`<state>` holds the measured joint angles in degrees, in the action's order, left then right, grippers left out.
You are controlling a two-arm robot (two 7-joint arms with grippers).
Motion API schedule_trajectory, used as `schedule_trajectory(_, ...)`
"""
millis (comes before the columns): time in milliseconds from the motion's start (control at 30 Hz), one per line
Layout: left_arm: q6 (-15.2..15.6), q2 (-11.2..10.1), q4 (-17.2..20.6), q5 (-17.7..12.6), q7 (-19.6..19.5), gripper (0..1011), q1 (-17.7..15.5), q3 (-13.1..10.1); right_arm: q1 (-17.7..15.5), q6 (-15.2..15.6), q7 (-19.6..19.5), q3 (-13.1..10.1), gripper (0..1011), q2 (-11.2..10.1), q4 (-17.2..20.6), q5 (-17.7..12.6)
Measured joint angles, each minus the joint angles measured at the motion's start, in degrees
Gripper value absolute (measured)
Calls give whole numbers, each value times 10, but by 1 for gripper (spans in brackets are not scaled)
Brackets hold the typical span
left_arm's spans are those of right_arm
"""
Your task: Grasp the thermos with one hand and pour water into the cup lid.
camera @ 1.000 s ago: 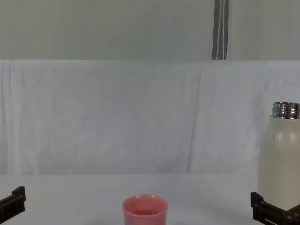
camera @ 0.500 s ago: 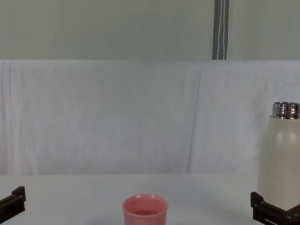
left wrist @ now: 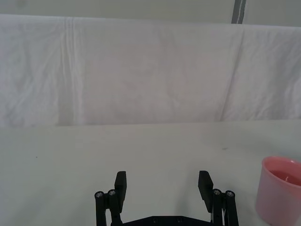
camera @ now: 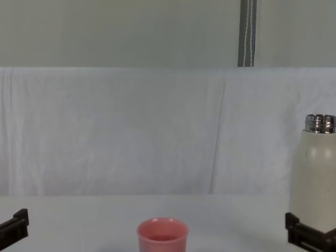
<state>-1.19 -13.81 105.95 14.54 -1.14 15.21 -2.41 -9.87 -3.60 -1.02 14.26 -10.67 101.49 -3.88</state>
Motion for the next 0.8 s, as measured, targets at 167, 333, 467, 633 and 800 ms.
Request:
schedule_trajectory(167, 0, 0, 0, 0, 0, 1001, 0, 0, 9, -2, 16, -19, 1001, 8, -11, -13)
schedule_trajectory(333, 0, 0, 0, 0, 0, 1001, 0, 0, 25, -11, 32, -33, 1001, 18, -31, -24)
schedule_trajectory(467, 0, 0, 0, 0, 0, 1001, 0, 0, 38, -20, 43, -42, 1001, 24, -48, -29)
schedule_trajectory(633, 0, 0, 0, 0, 0, 1001, 0, 0, 56, -32, 56, -54, 1001, 32, -73, -31)
schedule_trajectory(800, 0, 0, 0, 0, 0, 1001, 0, 0, 70, -40, 67, -64, 1001, 39, -91, -32)
